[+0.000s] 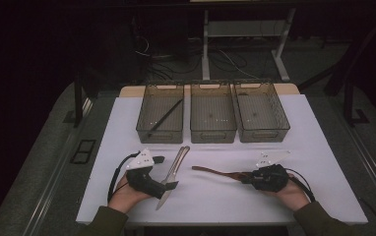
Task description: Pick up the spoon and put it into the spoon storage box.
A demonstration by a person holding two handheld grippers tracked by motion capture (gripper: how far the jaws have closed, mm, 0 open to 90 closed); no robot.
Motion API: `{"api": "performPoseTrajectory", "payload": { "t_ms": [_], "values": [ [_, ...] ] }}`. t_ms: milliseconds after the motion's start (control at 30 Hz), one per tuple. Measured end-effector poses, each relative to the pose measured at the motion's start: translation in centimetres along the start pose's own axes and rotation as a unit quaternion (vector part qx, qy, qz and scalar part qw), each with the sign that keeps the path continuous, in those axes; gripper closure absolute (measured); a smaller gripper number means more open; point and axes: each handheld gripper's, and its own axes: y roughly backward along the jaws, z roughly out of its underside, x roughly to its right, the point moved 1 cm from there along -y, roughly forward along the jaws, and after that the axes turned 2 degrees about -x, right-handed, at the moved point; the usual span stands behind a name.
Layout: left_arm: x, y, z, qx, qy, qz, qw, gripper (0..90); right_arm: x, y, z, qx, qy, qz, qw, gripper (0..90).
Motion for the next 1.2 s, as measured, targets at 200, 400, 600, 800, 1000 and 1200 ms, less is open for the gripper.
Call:
{"api": "performPoseTrajectory", "payload": {
  "t_ms": [200, 400, 600, 800, 1000, 1200],
  "values": [
    [0.0, 0.0, 0.0, 0.001, 0.001, 0.002, 1.0000, 0.0, 0.6, 0.9, 0.1, 0.014, -0.018, 0.008, 0.9997, 79.2],
    [0.0, 0.0, 0.0, 0.001, 0.001, 0.001, 1.0000, 0.0, 1.3, 1.8, 0.2, 0.028, -0.039, 0.021, 0.9986, 79.2],
    [0.0, 0.0, 0.0, 0.001, 0.000, 0.000, 1.0000, 0.0, 1.9, 2.5, 0.3, 0.040, -0.050, 0.033, 0.9974, 79.2],
    [0.0, 0.0, 0.0, 0.002, 0.001, 0.001, 1.0000, 0.0, 2.4, 3.3, 0.1, 0.051, -0.058, 0.047, 0.9959, 79.2],
    [0.0, -0.1, 0.0, -0.001, 0.001, 0.002, 1.0000, 0.0, 3.0, 4.1, -0.5, 0.061, -0.067, 0.055, 0.9944, 79.2],
    [0.0, -0.2, 0.0, -0.002, 0.001, 0.003, 1.0000, 0.0, 3.4, 4.8, -1.3, 0.067, -0.075, 0.065, 0.9928, 79.1]
  ]
}}
